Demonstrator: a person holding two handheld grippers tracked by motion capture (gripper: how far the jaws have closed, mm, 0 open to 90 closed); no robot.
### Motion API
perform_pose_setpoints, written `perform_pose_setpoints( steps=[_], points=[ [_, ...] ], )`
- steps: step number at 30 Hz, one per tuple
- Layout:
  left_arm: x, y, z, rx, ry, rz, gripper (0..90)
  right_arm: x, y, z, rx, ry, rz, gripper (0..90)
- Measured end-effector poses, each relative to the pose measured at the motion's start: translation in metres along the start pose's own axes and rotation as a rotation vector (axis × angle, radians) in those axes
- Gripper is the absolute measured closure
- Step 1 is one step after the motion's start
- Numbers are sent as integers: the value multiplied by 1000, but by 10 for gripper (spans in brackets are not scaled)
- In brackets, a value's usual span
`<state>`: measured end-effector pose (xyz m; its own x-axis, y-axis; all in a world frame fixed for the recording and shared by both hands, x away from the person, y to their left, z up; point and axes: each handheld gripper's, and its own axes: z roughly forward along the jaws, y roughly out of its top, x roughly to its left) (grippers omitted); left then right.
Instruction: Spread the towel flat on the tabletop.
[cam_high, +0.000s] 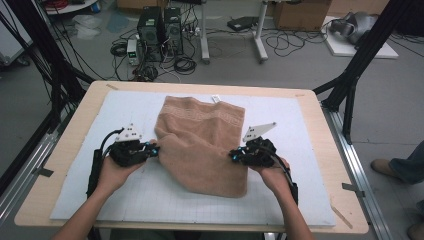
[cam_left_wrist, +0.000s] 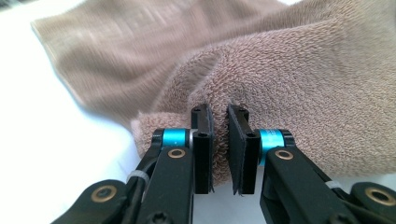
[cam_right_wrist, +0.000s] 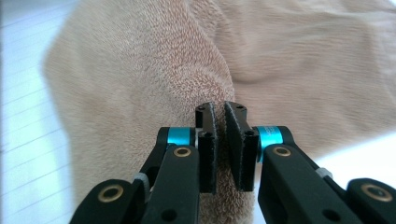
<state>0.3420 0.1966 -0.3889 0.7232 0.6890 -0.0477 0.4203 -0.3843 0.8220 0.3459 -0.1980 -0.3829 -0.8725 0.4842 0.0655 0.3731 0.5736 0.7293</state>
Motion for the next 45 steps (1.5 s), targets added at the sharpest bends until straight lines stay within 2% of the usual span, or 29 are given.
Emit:
perform_pose_setpoints(
  steps=[3, 5, 7, 10, 11, 13, 15, 19, 23, 25, 28, 30, 32, 35, 38, 39, 42, 44, 45],
  points=[
    [7, 14, 20, 13, 6, -27, 805, -23, -4, 7, 13, -42, 71, 832],
    [12, 19, 36, 24, 2, -51, 804, -38, -11, 16, 44, -63, 112, 832],
    [16, 23, 51, 49, 14, -55, 801, -49, -17, 25, 78, -76, 147, 832],
    [20, 24, 68, 76, 22, -75, 787, -58, -23, 38, 103, -78, 173, 828],
    [22, 23, 71, 90, 25, -77, 775, -60, -24, 40, 105, -75, 177, 822],
    [25, 23, 71, 79, 17, -100, 734, -62, -24, 40, 89, -79, 182, 784],
    [26, 24, 64, 82, 19, -101, 664, -60, -24, 37, 85, -98, 185, 712],
    [21, 24, 39, 53, 30, -60, 573, -52, -21, 22, 47, -124, 166, 639],
    [11, 16, 19, 45, 23, -22, 547, -37, -15, 1, 9, -127, 133, 622],
    [5, 8, 11, 40, 19, -11, 539, -27, -13, -7, 1, -134, 94, 610],
    [-6, -4, 0, 22, 20, 9, 529, -8, -11, -16, -20, -116, 48, 602],
    [-14, -10, -2, 19, -3, 27, 528, 4, -13, -17, -40, -71, 13, 584],
    [-22, -14, 2, 45, -22, 57, 543, 17, -18, -12, -29, -31, -19, 559],
    [-29, -16, 18, 89, -50, 88, 572, 31, -28, -2, -23, 22, -37, 519],
    [-34, -16, 41, 127, -69, 87, 582, 39, -39, 8, 0, 40, -45, 503],
    [-35, -16, 49, 139, -61, 88, 579, 40, -41, 11, 15, 38, -40, 504],
    [-38, -16, 68, 163, -21, 76, 572, 38, -44, 19, 36, 34, -44, 583],
    [-40, -15, 71, 152, 9, 75, 634, 34, -43, 23, 40, 38, -36, 662],
    [-40, -14, 72, 151, 5, 69, 671, 33, -42, 24, 43, 42, -36, 715]
  ],
)
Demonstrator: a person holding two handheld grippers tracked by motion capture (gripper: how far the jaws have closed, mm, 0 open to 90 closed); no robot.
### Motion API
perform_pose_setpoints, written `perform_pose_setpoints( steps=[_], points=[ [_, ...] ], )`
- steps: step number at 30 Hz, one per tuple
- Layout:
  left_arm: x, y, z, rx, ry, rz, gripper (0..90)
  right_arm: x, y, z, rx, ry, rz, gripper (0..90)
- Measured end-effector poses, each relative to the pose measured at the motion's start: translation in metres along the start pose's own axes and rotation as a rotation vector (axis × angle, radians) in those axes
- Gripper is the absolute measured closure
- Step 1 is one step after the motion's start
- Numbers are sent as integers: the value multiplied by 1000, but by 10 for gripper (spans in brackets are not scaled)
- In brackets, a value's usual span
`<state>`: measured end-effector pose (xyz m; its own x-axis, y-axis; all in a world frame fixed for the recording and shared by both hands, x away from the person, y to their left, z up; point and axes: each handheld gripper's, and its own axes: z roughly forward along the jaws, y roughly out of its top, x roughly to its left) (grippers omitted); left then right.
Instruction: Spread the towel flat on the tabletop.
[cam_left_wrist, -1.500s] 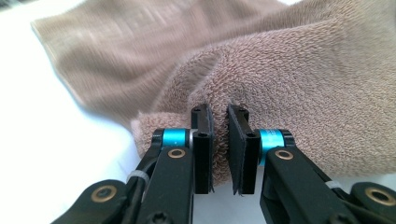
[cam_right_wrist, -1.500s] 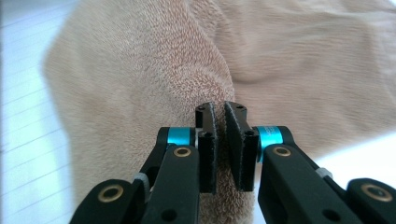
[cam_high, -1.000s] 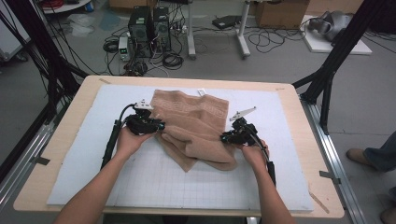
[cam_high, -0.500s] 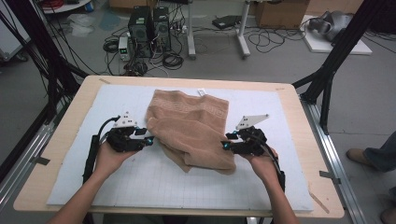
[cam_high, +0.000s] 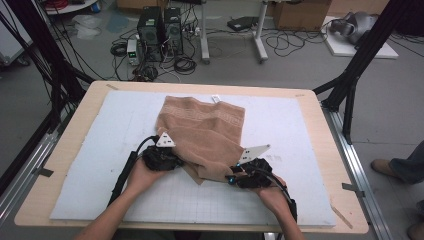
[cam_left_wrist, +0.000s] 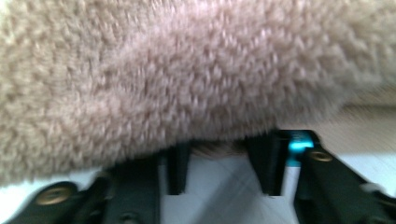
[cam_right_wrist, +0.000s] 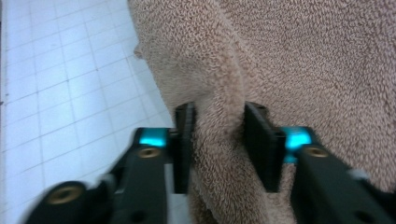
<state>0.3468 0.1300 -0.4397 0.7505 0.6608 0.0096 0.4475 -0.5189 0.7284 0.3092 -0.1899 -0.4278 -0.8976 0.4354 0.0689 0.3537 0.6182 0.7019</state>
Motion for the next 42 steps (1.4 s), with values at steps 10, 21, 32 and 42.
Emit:
perform_pose_setpoints(
  steps=[10, 21, 32, 42],
  points=[
    [-7, 2, -32, -31, -41, 59, 870, -9, 13, -25, -49, 42, 16, 812],
    [-33, -10, -99, -113, -109, 106, 872, -20, 43, -52, -83, -51, 14, 819],
    [-48, -32, -97, -68, -184, 142, 772, -79, 30, 8, 81, -72, 186, 813],
    [-27, -12, -81, -117, -86, 96, 551, -56, 31, -23, 0, -87, 130, 656]
  ],
)
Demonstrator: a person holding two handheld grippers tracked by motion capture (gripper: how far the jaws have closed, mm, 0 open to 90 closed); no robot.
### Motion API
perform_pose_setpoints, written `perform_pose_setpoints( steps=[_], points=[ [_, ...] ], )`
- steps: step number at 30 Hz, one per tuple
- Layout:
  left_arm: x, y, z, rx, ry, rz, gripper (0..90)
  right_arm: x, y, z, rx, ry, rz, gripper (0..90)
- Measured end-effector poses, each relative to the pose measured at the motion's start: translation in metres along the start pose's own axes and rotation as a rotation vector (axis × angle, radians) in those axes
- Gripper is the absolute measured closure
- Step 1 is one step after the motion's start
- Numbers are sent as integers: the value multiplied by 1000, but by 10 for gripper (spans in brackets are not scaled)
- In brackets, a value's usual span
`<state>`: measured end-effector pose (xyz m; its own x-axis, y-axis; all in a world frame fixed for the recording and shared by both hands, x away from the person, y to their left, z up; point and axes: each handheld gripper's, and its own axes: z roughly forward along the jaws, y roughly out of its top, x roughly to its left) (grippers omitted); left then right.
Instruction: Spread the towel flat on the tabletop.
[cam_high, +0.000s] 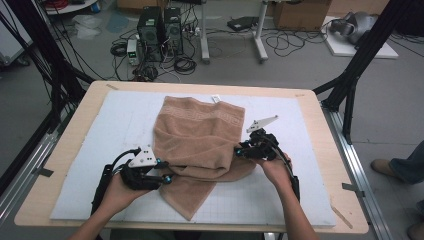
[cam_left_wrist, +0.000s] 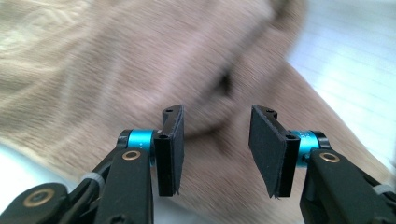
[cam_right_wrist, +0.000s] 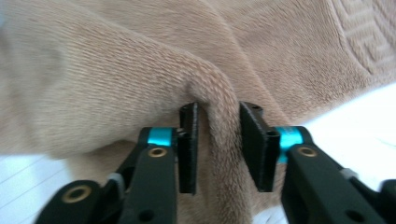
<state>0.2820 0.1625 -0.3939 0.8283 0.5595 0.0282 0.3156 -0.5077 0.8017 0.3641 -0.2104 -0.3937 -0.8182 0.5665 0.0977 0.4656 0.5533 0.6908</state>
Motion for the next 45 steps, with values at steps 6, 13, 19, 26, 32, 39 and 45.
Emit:
perform_pose_setpoints(
  steps=[6, 13, 19, 26, 32, 39, 45],
  points=[
    [13, 4, 18, 48, 70, 4, 558, 29, -13, -22, -52, -19, -63, 525],
    [24, 12, 22, 41, 54, 2, 838, 38, -24, -8, 2, -21, -122, 733],
    [50, 41, 14, -49, 135, -49, 846, 17, 6, -20, -19, -61, -120, 833],
    [89, 68, 53, -2, 229, -105, 841, -24, 24, -8, -8, -133, -44, 833],
    [102, 57, 96, 116, 230, -142, 811, -48, 13, 27, 107, -113, 44, 830],
    [109, 58, 75, 66, 207, -178, 646, -45, 13, 21, 80, -118, 44, 720],
    [99, 57, 41, 17, 180, -146, 626, -27, 15, -5, 11, -128, 8, 633]
  ],
)
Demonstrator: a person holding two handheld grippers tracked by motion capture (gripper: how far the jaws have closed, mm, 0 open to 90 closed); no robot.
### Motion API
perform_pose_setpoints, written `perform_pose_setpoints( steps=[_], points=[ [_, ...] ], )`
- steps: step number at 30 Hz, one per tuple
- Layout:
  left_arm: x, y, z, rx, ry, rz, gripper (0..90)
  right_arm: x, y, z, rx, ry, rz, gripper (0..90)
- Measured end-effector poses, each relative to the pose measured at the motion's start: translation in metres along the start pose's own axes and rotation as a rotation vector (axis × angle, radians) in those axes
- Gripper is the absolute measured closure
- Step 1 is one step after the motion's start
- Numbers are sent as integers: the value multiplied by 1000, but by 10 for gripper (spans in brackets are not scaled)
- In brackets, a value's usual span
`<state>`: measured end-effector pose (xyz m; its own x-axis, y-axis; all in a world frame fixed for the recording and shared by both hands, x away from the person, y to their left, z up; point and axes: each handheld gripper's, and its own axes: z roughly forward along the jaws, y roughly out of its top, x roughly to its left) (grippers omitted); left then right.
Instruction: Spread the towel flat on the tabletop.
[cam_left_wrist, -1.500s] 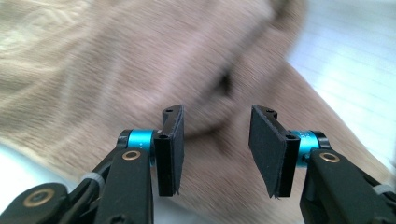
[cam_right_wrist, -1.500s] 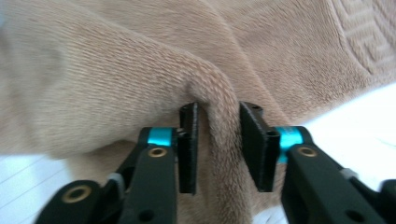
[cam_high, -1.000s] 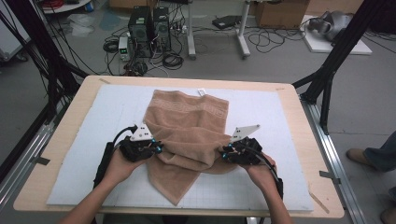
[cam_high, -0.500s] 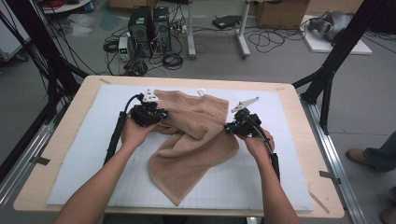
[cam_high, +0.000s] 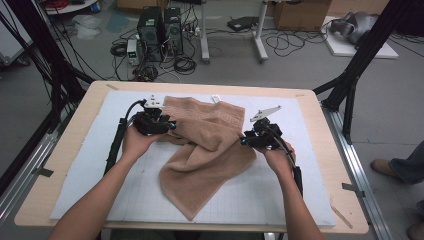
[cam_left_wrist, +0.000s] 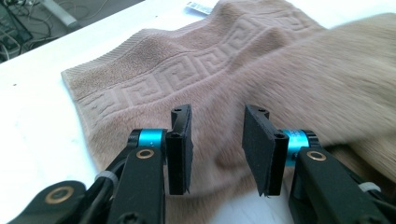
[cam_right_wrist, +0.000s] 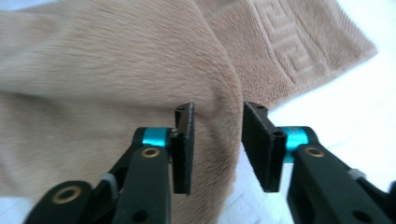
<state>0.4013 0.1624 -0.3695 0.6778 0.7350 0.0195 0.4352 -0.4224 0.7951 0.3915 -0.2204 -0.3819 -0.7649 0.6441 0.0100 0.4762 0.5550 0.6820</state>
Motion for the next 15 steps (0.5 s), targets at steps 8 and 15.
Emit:
perform_pose_setpoints(
  steps=[8, 15],
  points=[
    [-24, -26, 0, 47, -115, 63, 644, 39, -6, -20, -61, 43, -72, 621],
    [-44, -43, 33, 155, -197, 104, 627, 69, -27, 7, -7, 139, -83, 611]
  ],
)
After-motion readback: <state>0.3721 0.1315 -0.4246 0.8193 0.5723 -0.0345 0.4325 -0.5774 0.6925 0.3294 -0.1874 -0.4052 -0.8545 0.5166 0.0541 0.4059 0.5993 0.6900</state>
